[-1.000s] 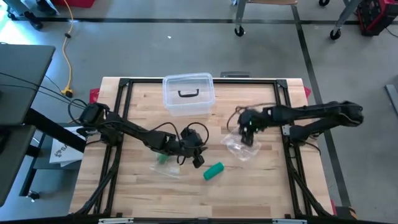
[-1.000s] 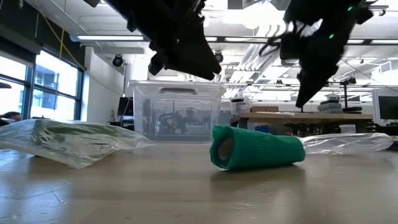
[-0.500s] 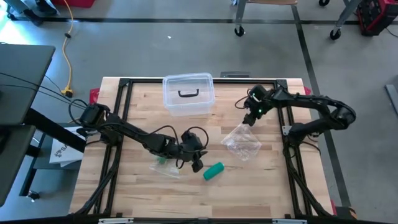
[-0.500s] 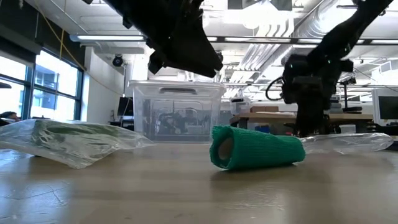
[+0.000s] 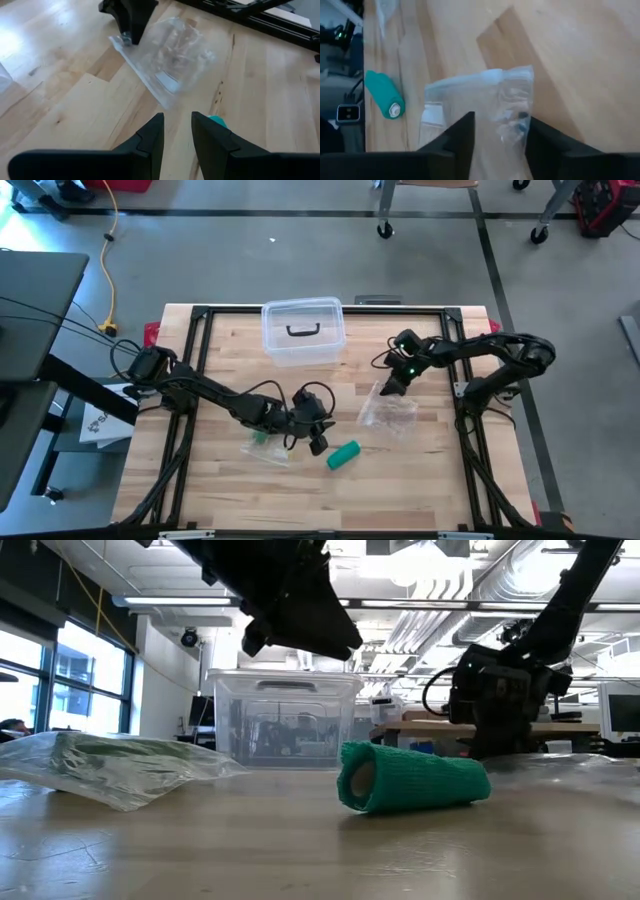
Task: Roll bandage
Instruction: Open the zip bag
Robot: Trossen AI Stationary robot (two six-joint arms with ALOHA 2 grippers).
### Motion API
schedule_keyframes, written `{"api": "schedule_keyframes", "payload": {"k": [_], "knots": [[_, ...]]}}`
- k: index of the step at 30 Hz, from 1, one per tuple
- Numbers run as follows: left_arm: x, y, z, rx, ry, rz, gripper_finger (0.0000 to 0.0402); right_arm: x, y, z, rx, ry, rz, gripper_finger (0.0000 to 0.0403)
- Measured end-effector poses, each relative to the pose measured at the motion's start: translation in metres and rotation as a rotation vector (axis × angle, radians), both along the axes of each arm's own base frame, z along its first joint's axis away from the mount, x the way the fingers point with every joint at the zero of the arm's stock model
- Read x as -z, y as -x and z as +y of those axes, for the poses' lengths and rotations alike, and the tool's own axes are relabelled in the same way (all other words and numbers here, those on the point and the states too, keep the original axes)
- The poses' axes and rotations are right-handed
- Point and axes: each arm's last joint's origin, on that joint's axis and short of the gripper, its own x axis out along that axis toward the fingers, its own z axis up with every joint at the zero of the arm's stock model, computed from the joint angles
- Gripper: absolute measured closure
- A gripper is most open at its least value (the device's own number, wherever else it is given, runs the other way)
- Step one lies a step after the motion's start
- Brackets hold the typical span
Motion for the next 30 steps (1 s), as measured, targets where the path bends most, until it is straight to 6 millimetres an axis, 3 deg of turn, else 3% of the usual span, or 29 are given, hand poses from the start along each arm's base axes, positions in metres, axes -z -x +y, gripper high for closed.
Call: {"api": "schedule_keyframes", "payload": {"k": [6, 13, 20, 24, 30], "knots": [[-0.001, 0.0, 0.0, -0.046, -0.045, -0.013, 0.031, -0.014, -0.022, 0.016, -0.04, 0.045, -0.139, 0.0391], [-0.011, 0.002, -0.015, -0.074, -0.23, -0.107, 0.031, -0.076, -0.046, 0.062, 0.05, 0.337, -0.452, 0.04], [-0.037, 0.002, -0.036, -0.078, -0.468, -0.269, 0.0306, -0.139, -0.022, 0.111, 0.211, 0.641, -0.745, 0.0402], [-0.053, 0.001, -0.04, -0.057, -0.57, -0.354, 0.0286, -0.152, -0.009, 0.133, 0.208, 0.728, -0.819, 0.0402], [-0.066, -0.001, -0.043, 0.134, -0.655, -0.482, 0.0236, -0.149, -0.011, 0.159, 0.137, 0.745, -0.855, 0.0402]]}}
